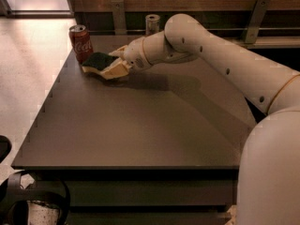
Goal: Move sponge near coke can
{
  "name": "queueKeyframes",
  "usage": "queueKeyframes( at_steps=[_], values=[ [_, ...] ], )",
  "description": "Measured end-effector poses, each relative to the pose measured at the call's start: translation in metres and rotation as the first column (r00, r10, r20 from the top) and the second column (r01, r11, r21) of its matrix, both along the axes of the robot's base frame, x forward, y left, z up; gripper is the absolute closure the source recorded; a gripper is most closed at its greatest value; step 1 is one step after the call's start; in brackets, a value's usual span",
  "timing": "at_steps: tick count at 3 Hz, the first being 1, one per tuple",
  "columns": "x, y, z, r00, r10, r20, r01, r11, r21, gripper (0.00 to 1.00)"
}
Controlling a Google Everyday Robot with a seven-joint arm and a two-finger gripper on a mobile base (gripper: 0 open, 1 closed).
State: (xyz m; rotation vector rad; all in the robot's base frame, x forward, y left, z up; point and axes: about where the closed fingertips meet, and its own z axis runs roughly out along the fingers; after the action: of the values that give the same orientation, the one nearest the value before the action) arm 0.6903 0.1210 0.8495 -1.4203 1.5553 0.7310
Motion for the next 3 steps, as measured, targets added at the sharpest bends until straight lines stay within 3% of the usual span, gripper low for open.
queueKeyframes(
  at_steps=[1, 3],
  values=[
    [0.0006, 0.0105, -0.0185, 0.9996, 0.017, -0.021, -0.017, 1.000, 0.020, 1.00],
    [-0.0013, 0.0158, -0.0202, 0.9994, 0.026, -0.025, -0.025, 0.999, 0.020, 0.53]
  ],
)
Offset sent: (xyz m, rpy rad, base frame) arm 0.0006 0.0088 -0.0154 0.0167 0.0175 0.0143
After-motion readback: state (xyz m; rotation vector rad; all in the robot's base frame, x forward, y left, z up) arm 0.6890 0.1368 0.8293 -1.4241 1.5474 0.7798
